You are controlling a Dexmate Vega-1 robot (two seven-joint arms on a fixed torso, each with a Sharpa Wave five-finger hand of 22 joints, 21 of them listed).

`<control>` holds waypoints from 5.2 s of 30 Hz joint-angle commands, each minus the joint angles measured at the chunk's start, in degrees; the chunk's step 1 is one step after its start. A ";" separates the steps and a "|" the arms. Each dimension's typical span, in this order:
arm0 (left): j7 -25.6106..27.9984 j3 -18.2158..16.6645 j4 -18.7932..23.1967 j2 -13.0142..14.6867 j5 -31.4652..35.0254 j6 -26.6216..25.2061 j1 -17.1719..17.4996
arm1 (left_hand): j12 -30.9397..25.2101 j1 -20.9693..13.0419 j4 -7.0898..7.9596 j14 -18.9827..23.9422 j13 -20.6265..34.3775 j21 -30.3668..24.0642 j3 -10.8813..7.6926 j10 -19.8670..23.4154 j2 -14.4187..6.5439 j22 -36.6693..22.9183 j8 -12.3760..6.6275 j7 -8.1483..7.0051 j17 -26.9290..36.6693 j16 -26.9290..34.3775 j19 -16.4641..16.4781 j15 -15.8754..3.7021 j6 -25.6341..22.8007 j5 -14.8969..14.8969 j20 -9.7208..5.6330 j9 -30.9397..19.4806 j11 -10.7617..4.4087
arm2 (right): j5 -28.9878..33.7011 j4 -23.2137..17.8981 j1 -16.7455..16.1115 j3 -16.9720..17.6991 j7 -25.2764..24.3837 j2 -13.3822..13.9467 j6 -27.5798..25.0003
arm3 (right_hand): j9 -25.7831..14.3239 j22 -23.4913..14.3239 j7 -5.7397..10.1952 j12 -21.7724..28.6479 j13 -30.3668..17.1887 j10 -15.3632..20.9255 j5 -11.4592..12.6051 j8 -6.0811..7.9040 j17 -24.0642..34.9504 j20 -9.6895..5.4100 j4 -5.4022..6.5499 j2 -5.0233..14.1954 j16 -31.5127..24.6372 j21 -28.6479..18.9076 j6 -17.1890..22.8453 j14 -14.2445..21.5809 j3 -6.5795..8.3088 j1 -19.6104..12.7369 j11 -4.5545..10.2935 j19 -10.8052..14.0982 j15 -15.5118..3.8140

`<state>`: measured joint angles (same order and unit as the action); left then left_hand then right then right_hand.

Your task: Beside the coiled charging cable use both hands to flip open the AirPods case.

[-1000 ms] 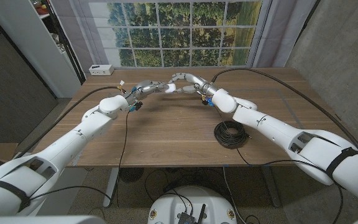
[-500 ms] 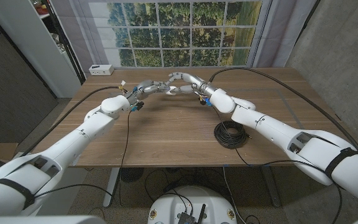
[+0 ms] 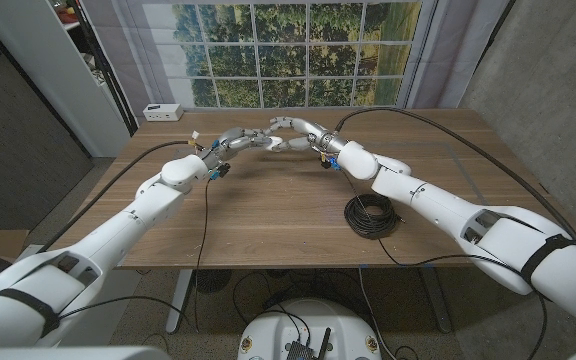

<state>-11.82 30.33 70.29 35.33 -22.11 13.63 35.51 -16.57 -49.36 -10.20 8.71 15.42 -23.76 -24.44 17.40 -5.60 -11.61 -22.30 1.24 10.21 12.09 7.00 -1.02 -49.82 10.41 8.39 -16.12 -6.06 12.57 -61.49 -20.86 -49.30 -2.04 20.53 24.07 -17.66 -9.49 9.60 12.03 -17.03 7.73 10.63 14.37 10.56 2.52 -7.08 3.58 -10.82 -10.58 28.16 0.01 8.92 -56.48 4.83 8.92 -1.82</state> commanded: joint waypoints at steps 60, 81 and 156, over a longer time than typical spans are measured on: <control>16.12 -2.86 1.77 -4.01 7.54 11.48 5.45 | -1.34 -3.15 1.98 4.32 0.25 -1.56 2.61 3.92 -1.70 -0.60 1.77 -6.36 0.88 0.97 1.83 -3.25 -6.18 1.34 -1.13 1.04 -1.66 | -32.83 1.07 -3.30 7.52 18.32 -7.25 -10.50 | 3.16 -0.20 -12.27 3.22 -0.67 4.87 1.31 -0.64 0.24 4.07 0.04 -0.62 -1.90 -0.55 6.76 3.85 -1.36 4.65 -5.31 2.62 -0.74; 16.57 -2.97 -0.23 -5.50 6.51 12.78 5.20 | -1.39 -2.88 2.36 4.98 0.32 -1.80 3.10 4.37 -1.82 -0.71 2.16 -6.38 1.02 1.08 1.85 -3.75 -6.40 1.12 -1.19 1.28 -1.86 | -31.64 1.37 -3.57 7.35 15.98 -7.87 -9.97 | 1.13 -0.20 -9.91 6.73 -1.60 13.56 1.53 3.45 0.39 0.96 -2.34 2.43 -2.68 -0.81 17.80 11.21 2.69 -4.31 -2.16 7.32 -4.30; 7.21 -2.31 8.32 2.08 2.67 0.90 5.63 | -2.82 8.32 9.46 9.62 0.85 -2.34 12.36 9.72 -1.85 -0.49 1.35 -0.93 1.54 2.55 1.70 -3.81 -14.07 2.83 -1.06 -1.14 -0.95 | -26.48 8.20 -1.75 6.63 15.88 -6.77 -0.59 | -4.74 -0.29 -5.15 7.92 -3.83 19.55 0.00 9.05 1.97 -1.64 -1.47 4.74 -5.35 -0.21 27.60 15.99 3.07 -7.80 3.65 7.79 -10.52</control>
<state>-4.29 27.12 75.89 35.10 -20.95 19.21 41.18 -18.87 -41.69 -1.16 17.05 16.11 -25.52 -12.26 25.70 -7.61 -11.99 -19.39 -1.17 11.73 14.25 8.04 -2.36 -59.43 13.46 7.38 -16.34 -6.89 -13.37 -55.02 -22.63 -43.26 13.29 13.94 20.48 -18.69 -9.46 -1.12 20.12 -20.62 27.23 10.30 22.21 12.41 1.31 -8.68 7.71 -15.97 -10.99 50.29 16.08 12.06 -64.23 7.95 16.79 -2.35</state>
